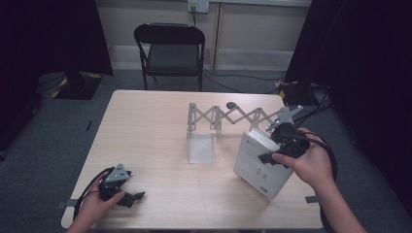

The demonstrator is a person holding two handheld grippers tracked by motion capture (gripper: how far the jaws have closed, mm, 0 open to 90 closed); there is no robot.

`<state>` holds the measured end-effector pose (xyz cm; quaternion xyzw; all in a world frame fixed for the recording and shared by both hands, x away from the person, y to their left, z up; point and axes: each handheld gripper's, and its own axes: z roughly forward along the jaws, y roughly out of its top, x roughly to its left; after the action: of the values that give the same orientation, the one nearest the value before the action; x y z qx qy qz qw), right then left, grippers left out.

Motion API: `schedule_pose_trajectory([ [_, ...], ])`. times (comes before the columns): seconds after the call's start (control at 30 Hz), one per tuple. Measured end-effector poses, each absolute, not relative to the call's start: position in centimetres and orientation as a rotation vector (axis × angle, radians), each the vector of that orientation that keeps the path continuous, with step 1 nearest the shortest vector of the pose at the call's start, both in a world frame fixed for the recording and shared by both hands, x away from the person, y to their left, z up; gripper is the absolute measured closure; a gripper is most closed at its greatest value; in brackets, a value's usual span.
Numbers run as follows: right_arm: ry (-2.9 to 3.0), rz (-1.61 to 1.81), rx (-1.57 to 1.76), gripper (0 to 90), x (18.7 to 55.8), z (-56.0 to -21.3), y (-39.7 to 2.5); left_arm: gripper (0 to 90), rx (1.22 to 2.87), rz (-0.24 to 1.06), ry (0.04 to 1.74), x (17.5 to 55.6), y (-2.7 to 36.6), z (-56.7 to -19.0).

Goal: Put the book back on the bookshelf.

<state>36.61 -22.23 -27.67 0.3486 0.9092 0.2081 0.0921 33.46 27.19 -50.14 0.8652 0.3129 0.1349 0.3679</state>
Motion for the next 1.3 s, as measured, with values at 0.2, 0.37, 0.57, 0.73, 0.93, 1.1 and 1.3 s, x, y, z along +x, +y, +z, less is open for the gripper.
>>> schedule_pose_trajectory([
  [0.2,2.686,0.614,1.065,53.5,36.4,-27.6,-23.1,3.4,2.222,0.347,0.803,33.5,27.2,-50.1],
  [0.37,2.676,0.610,1.077,53.5,36.3,-27.7,-23.7,3.4,2.222,0.346,0.804,33.5,27.2,-50.1],
  [0.57,2.672,0.602,1.095,53.5,36.2,-27.6,-24.2,3.4,2.222,0.346,0.803,33.5,27.2,-50.1],
  [0.73,2.663,0.607,1.119,53.5,36.1,-27.6,-24.7,3.4,2.222,0.347,0.803,33.5,27.2,-50.1],
  [0.93,2.659,0.596,1.136,53.5,36.0,-27.6,-25.4,3.4,2.222,0.346,0.804,33.5,27.2,-50.1],
  [1.1,2.646,0.591,1.149,53.5,35.8,-27.5,-25.9,3.4,2.222,0.346,0.803,33.5,27.2,-50.1],
  [1.3,2.641,0.590,1.163,53.5,35.6,-27.5,-26.5,3.4,2.222,0.346,0.804,33.5,27.2,-50.1],
])
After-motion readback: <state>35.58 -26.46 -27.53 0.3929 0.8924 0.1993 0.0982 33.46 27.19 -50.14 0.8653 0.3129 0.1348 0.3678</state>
